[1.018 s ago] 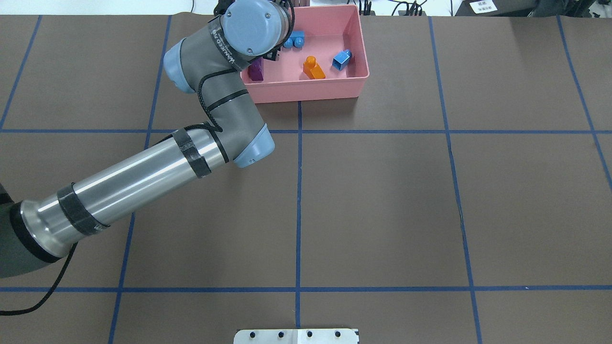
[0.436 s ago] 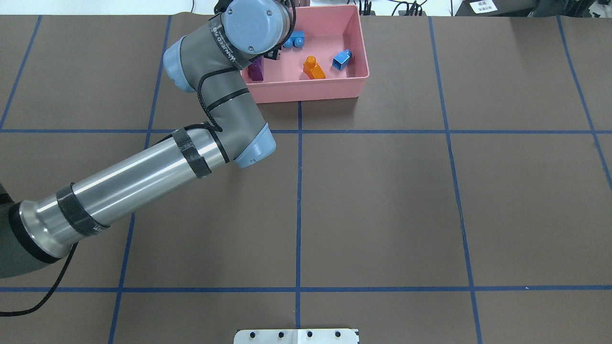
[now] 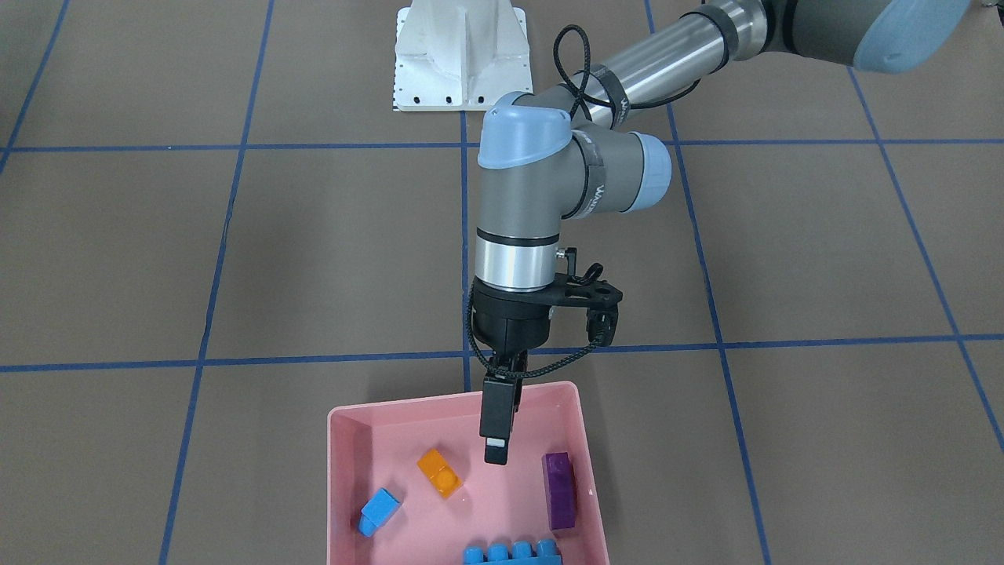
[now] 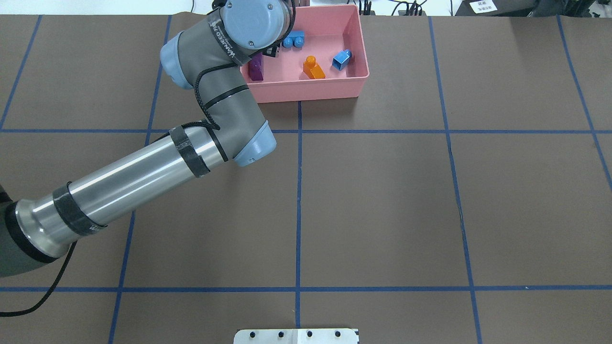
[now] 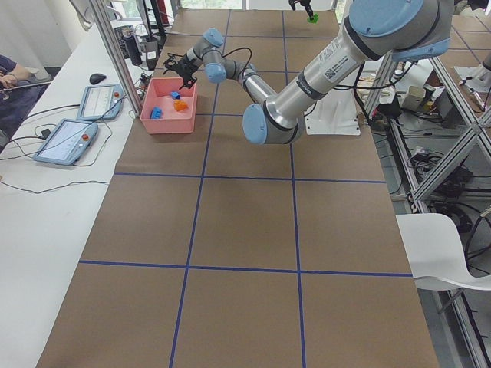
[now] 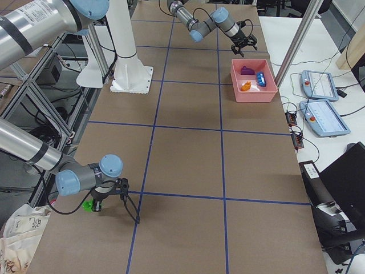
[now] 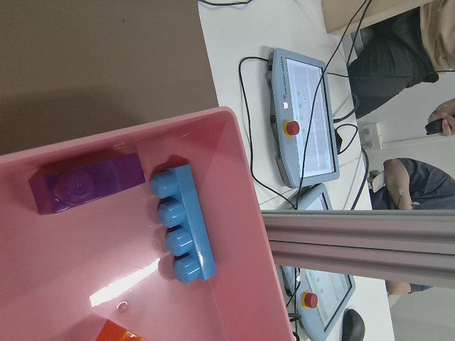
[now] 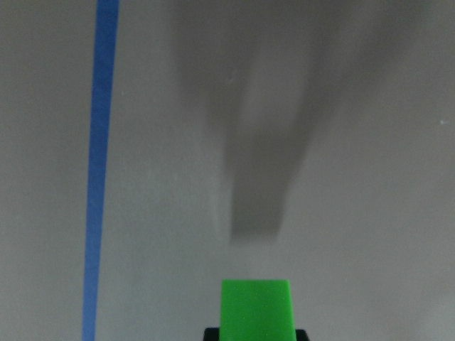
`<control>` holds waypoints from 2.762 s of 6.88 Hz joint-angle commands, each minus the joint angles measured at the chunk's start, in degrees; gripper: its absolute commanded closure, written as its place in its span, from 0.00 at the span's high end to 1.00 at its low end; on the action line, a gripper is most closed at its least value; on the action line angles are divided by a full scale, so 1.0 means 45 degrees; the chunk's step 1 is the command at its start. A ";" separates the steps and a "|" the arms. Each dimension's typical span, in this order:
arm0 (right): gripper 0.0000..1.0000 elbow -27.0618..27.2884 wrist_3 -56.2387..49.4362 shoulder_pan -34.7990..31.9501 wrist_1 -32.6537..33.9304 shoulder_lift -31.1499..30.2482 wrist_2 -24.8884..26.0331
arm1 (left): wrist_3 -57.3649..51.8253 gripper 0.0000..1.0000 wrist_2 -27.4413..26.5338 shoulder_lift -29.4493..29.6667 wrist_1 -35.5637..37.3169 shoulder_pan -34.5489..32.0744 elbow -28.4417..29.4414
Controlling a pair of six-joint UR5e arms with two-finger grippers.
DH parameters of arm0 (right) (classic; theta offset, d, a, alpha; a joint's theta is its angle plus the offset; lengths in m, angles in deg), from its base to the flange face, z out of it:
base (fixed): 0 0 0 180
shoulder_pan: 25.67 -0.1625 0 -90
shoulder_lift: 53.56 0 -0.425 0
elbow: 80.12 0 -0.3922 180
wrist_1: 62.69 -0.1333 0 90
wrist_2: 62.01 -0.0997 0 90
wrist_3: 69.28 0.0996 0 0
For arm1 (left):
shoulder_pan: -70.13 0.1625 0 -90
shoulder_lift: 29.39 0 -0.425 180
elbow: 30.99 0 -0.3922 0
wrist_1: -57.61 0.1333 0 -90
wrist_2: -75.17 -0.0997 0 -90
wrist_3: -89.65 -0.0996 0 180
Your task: Put all blocks into box
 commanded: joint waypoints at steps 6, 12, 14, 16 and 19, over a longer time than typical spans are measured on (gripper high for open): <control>0.00 0.2374 -0.2453 -0.6520 0.8814 0.7777 0.0742 | -0.8265 1.00 0.0119 -0.5552 0.1172 -0.1938 -0.4172; 0.00 -0.1320 -0.2661 -0.5478 1.6412 2.0448 0.1271 | -1.7413 1.00 0.1396 -0.9183 0.1153 -0.3421 -0.4271; 0.00 -0.3069 -0.0718 -0.4482 1.6219 2.2979 0.1290 | -2.1204 1.00 0.4419 -1.0437 0.1054 -0.4843 -0.4486; 0.00 -0.5000 0.1799 -0.3234 1.3366 2.4452 0.1387 | -2.3516 1.00 0.6149 -1.1219 0.1113 -0.5687 -0.4506; 0.00 -0.8904 0.3973 -0.1301 0.6309 2.5094 0.4091 | -2.5535 1.00 0.7944 -1.2138 0.1152 -0.6428 -0.4642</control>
